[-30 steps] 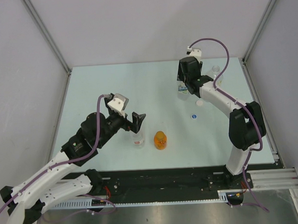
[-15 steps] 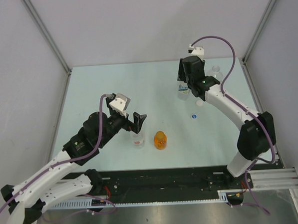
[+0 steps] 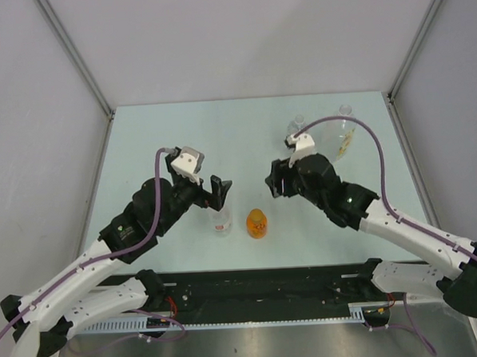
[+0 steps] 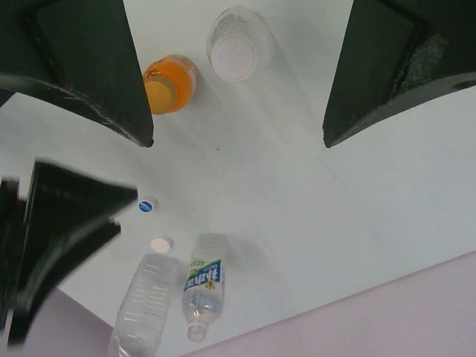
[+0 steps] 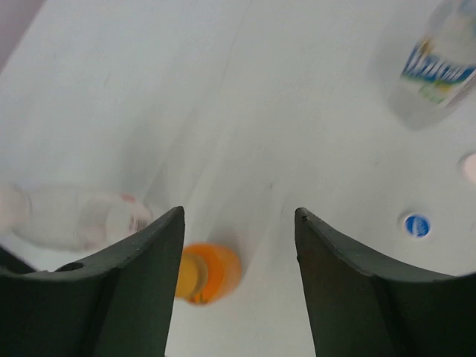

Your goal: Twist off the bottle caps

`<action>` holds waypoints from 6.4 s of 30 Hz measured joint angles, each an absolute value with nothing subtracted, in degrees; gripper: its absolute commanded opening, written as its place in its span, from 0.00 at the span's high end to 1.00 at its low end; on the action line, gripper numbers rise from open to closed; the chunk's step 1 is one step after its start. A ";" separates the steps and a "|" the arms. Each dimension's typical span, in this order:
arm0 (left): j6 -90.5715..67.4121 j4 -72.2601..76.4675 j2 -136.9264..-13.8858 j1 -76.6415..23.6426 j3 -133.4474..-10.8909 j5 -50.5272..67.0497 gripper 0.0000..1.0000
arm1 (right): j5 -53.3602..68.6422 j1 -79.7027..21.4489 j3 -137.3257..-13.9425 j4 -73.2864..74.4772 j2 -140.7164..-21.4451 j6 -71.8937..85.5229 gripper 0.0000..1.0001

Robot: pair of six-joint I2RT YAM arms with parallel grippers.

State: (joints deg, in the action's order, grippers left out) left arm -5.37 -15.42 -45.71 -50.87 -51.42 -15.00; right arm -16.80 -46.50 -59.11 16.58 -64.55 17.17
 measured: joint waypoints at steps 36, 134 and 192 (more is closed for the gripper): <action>-8.14 -17.32 -42.70 -50.87 -52.42 -18.20 0.00 | -15.03 -61.65 -44.12 7.79 -72.40 22.50 0.28; -18.37 8.56 -66.83 -43.59 -58.74 50.78 0.46 | 25.08 -36.71 -61.43 13.32 -47.24 42.83 0.97; 6.09 3.64 -62.06 -64.97 -57.41 -8.73 1.00 | -1.89 -45.15 -66.85 18.61 -49.52 42.70 1.00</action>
State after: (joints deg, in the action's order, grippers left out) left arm 6.09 3.64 -62.06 -64.97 -57.41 -8.73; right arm -1.89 -45.15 -66.85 18.61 -49.52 42.70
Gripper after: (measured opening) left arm 0.674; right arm 0.450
